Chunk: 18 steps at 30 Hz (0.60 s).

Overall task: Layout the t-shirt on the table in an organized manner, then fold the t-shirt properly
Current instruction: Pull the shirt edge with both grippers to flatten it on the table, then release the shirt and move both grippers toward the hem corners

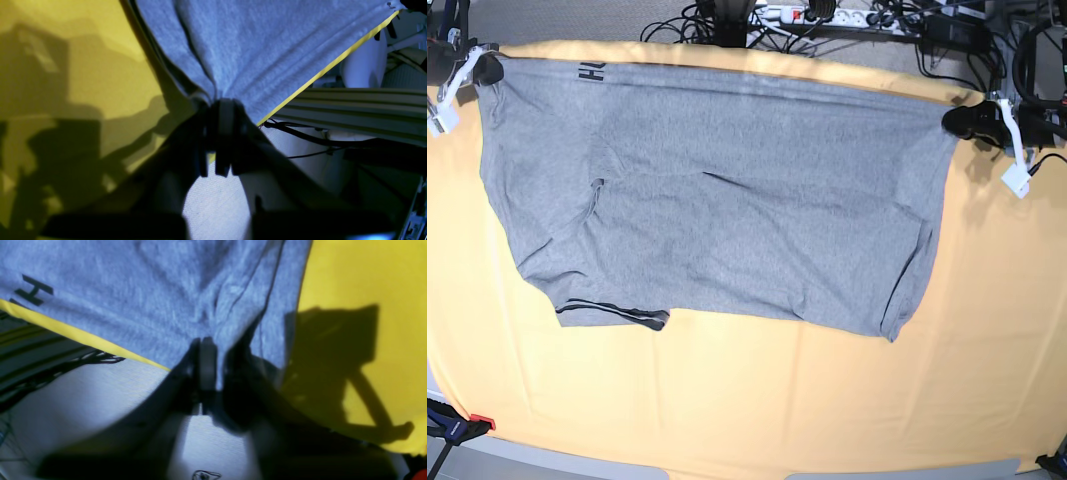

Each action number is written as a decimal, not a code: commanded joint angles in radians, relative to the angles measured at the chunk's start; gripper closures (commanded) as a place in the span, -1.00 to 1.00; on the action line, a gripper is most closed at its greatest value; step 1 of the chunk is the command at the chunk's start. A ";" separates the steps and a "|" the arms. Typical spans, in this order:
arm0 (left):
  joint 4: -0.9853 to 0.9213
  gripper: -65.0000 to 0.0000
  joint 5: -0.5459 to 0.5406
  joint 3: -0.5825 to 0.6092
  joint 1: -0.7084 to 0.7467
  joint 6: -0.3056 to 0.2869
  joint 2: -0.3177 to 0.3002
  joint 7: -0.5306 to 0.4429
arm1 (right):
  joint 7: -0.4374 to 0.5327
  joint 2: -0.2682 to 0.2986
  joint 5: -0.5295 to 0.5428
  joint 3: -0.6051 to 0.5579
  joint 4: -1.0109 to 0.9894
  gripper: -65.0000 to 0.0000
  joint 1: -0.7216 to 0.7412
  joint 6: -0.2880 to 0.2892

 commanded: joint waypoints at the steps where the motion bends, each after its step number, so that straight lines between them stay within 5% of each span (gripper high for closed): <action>1: 0.014 0.41 -0.015 -0.013 -0.004 0.002 -0.028 -0.007 | -0.010 0.024 -0.006 0.013 0.011 0.35 -0.003 0.001; 3: 0.014 -0.07 -0.015 -0.013 -0.004 0.005 -0.031 -0.007 | -0.006 0.027 -0.006 0.013 0.011 -0.07 -0.003 0.001; 5: 0.014 -0.31 -0.015 -0.013 -0.006 0.029 -0.038 -0.007 | -0.005 0.027 0.006 0.021 0.013 -0.11 -0.003 0.001; 11: 0.014 -0.33 -0.015 -0.034 -0.026 0.037 -0.085 -0.007 | -0.007 0.028 0.104 0.179 0.013 -0.11 -0.003 0.001; 18: 0.014 -0.33 -0.015 -0.188 -0.156 0.002 -0.086 -0.007 | -0.008 0.042 0.281 0.413 0.013 -0.11 -0.003 0.001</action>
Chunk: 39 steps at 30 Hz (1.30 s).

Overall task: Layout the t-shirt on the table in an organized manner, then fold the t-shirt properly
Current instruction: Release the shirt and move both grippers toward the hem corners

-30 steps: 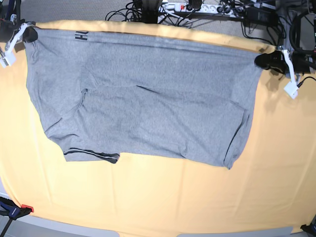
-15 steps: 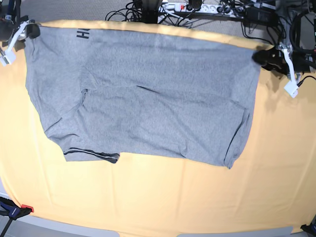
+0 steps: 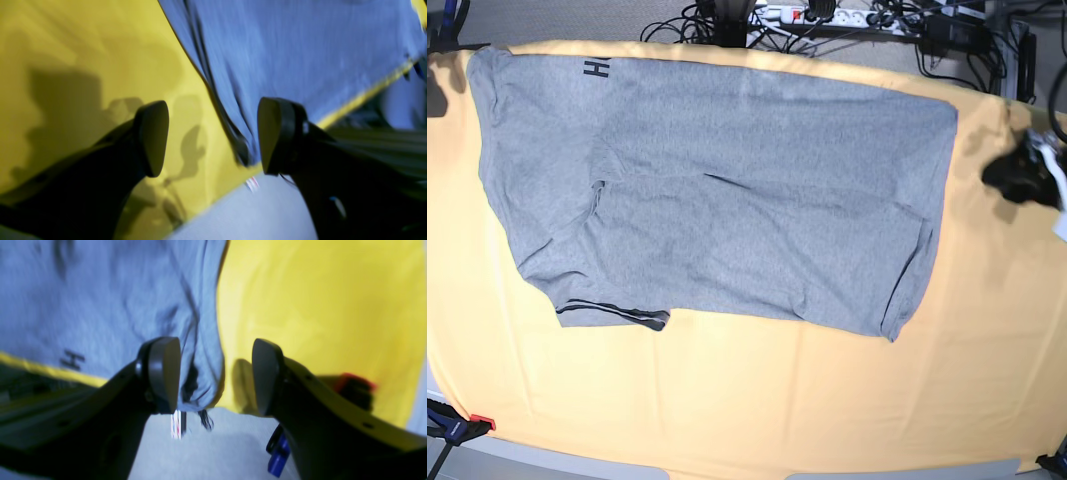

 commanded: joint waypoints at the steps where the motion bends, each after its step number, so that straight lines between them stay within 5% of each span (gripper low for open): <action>1: 0.013 -0.33 -0.024 -0.029 -0.029 -0.012 -0.026 -0.010 | 0.008 0.022 0.025 0.024 0.013 -0.11 -0.004 0.002; 5: 0.013 -0.33 0.007 -0.076 -0.113 -0.018 -0.023 -0.010 | 0.001 0.020 0.058 0.035 0.013 -0.11 -0.004 0.002; 8: 0.013 -0.33 0.153 -0.086 -0.186 -0.012 0.005 -0.158 | -0.001 0.016 0.127 0.035 0.013 -0.11 -0.004 0.002; 13: 0.011 -0.33 0.418 -0.080 -0.288 0.092 0.068 -0.367 | -0.004 0.015 0.127 0.035 0.013 -0.11 -0.003 0.002; 17: 0.010 -0.33 0.531 -0.063 -0.354 0.167 0.117 -0.382 | -0.004 0.015 0.127 0.035 0.012 -0.11 0.016 0.002; 21: 0.005 -0.33 0.582 -0.034 -0.368 0.175 0.175 -0.399 | -0.004 0.015 0.127 0.035 0.012 -0.11 0.018 0.002; 26: -0.055 -0.33 0.719 0.039 -0.394 0.278 0.255 -0.495 | -0.003 0.015 0.127 0.035 0.012 -0.11 0.018 0.002; 39: -0.324 -0.32 0.902 0.315 -0.652 0.265 0.303 -0.728 | -0.003 0.014 0.127 0.035 0.012 -0.11 0.018 0.002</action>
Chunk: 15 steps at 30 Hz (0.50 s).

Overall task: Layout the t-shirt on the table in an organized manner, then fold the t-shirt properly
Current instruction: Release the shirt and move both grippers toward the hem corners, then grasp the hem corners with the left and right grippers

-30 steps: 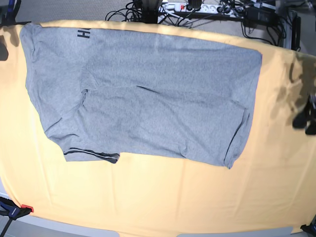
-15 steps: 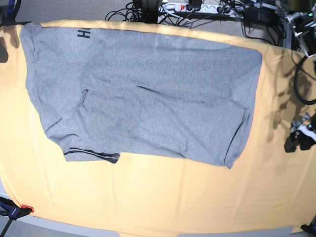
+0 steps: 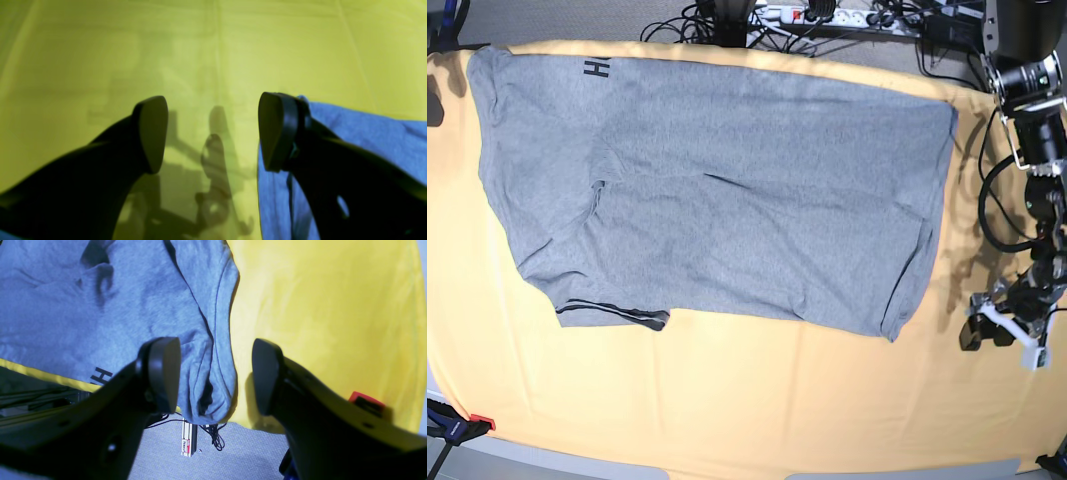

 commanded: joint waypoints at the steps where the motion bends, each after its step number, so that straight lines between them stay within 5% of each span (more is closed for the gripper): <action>1: -0.002 -0.33 -0.011 0.016 -0.046 0.006 -0.011 -0.029 | 0.016 0.025 0.017 0.013 0.012 -0.11 -0.003 0.002; 15: -0.322 -0.33 0.079 0.072 -0.165 0.048 0.110 -0.137 | 0.020 0.010 0.017 0.013 0.012 -0.11 -0.003 0.002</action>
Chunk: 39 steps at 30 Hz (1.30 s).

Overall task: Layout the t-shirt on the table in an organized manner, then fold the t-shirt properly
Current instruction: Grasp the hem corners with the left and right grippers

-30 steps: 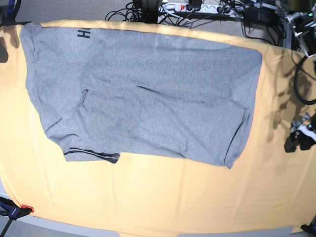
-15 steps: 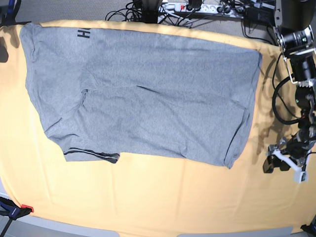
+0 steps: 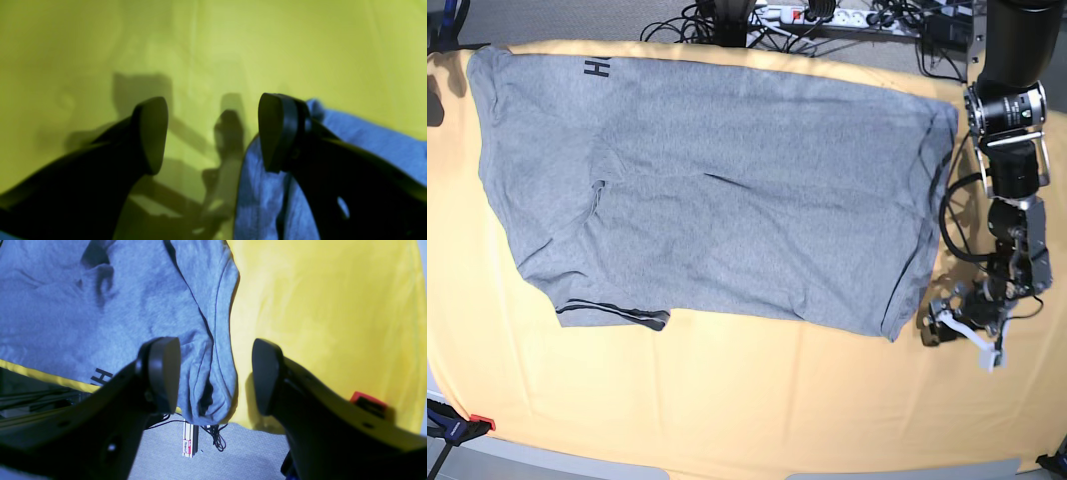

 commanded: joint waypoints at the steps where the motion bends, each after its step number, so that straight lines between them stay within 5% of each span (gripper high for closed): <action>1: -0.002 -0.33 -0.015 -0.005 -0.033 -0.007 -0.004 -0.025 | 0.023 0.018 0.017 0.013 0.012 -0.11 -0.003 0.002; 7: -0.081 -0.33 -0.016 -0.005 -0.031 -0.056 0.019 -0.039 | 0.023 0.002 0.017 0.013 0.012 -0.11 -0.003 0.002; 10: -0.081 -0.31 -0.039 -0.005 -0.027 -0.132 0.023 0.009 | 0.024 0.000 0.017 0.013 0.012 -0.11 -0.002 0.002; 15: -0.080 0.31 -0.163 -0.005 -0.027 -0.299 0.022 0.080 | 0.045 -0.003 0.017 0.010 0.012 -0.11 0.025 0.002; 19: -0.080 0.83 -0.192 -0.006 -0.028 -0.307 0.021 0.080 | 0.045 -0.014 0.017 -0.016 0.012 -0.11 0.095 0.002; 23: -0.080 0.87 -0.193 -0.006 -0.028 -0.304 0.022 0.061 | 0.056 -0.014 0.013 -0.115 0.008 -0.11 0.195 0.002; 26: -0.080 0.87 -0.192 -0.006 -0.028 -0.287 0.022 0.057 | 0.182 -0.025 -0.166 -0.249 -0.001 -0.11 0.276 0.002; 29: -0.080 1.00 -0.184 -0.006 -0.028 -0.198 0.022 0.058 | 0.371 -0.042 -0.388 -0.386 -0.027 -0.11 0.372 -0.003; 31: -0.080 1.00 -0.160 -0.006 -0.028 -0.164 0.022 0.058 | 0.440 -0.054 -0.535 -0.458 -0.052 -0.12 0.460 -0.074; 39: -0.080 1.00 -0.143 -0.005 -0.026 -0.165 0.022 0.062 | 0.485 -0.081 -0.808 -0.628 -0.305 -0.21 0.795 -0.249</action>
